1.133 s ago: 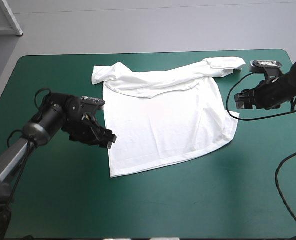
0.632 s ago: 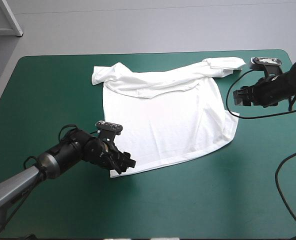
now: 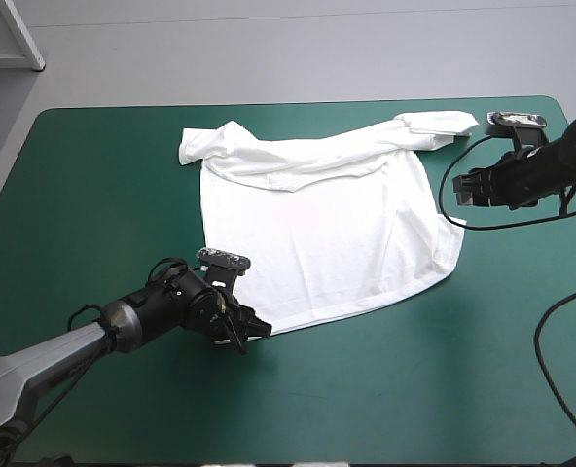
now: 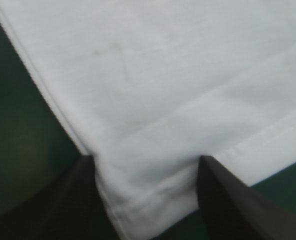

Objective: Fold the cloth

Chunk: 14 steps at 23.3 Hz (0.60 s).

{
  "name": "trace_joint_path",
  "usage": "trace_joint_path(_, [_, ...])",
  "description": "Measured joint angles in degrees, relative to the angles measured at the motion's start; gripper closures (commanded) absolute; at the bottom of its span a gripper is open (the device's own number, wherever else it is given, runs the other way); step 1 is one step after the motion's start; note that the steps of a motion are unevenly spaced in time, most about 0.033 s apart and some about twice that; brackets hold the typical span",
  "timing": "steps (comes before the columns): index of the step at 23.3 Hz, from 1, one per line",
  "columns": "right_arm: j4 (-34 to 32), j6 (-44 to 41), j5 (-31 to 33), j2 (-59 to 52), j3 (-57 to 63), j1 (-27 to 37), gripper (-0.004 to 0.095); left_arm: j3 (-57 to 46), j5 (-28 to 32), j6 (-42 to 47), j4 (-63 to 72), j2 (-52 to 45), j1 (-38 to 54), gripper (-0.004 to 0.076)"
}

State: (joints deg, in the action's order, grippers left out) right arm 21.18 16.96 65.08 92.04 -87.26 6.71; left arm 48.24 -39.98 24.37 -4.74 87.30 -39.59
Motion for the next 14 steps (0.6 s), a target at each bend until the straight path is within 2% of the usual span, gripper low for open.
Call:
trace_joint_path(1, [0.00, 0.00, 0.00, 0.92, 0.00, 0.00, 0.0369, 0.06, 0.85, -1.09, 0.80, 0.25, 0.00, 0.0677])
trace_joint_path(2, [0.00, 0.00, -0.11, 1.48, 0.00, 0.00, 0.0369, 0.10, 1.79, -1.83, 1.16, 0.47, 0.00, 0.0703])
trace_joint_path(14, [-2.89, -0.69, -3.46, 12.27, 0.00, 0.00, 0.0369, -0.57, 4.24, -4.15, 0.03, -1.53, -0.18, 0.0703])
